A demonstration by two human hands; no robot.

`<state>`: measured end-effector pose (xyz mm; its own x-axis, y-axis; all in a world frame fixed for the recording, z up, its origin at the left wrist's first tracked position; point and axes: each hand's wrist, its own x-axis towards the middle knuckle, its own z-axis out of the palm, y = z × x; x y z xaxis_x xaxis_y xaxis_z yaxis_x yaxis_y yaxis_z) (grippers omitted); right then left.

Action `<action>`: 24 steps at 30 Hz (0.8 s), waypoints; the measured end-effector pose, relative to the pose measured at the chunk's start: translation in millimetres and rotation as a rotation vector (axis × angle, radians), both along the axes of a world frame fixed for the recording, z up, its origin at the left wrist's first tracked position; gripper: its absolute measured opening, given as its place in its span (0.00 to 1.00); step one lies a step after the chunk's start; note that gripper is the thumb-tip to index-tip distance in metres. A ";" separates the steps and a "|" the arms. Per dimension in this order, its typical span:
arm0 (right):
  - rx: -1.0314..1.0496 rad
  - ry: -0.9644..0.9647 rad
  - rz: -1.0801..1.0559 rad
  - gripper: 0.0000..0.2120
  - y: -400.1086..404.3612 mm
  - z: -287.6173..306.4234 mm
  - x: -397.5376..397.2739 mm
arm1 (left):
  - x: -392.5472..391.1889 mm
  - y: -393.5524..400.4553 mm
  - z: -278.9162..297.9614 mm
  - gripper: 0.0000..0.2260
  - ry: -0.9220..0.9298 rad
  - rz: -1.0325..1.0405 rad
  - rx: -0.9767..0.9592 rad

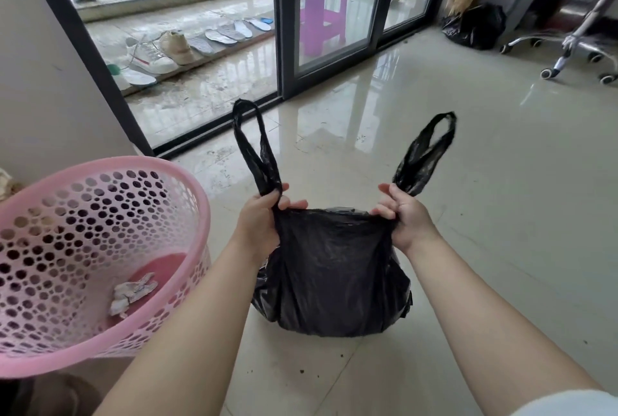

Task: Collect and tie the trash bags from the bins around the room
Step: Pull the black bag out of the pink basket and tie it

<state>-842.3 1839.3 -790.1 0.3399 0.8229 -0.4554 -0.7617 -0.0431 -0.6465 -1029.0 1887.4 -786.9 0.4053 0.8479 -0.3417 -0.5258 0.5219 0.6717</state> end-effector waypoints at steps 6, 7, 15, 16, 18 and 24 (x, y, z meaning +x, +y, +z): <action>-0.149 -0.468 0.423 0.13 7.4 -2.5 -5.5 | 18.4 1.2 -22.5 0.14 0.441 -0.189 -0.106; -0.143 -0.550 0.470 0.12 8.1 -2.0 -9.4 | 20.0 0.5 -25.3 0.14 0.547 -0.238 -0.089; -0.078 -1.278 0.735 0.20 10.4 -7.4 -19.9 | 7.7 -2.5 -17.8 0.09 0.478 -0.512 0.098; -0.068 -1.294 0.751 0.20 10.5 -6.7 -19.9 | 7.0 -1.6 -18.4 0.10 0.468 -0.510 0.098; -0.059 -1.279 0.822 0.17 9.8 -4.1 -20.5 | 8.1 1.3 -21.0 0.17 0.477 -0.486 0.104; -0.132 -1.138 1.171 0.15 5.6 -0.3 -19.5 | 14.4 0.8 -19.1 0.24 0.288 -0.357 0.031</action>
<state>-861.8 1844.9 -790.4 -0.2147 0.8356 -0.5057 0.5619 -0.3178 -0.7637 -1014.6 1888.2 -805.9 0.5662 0.6842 -0.4598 -0.1063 0.6137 0.7823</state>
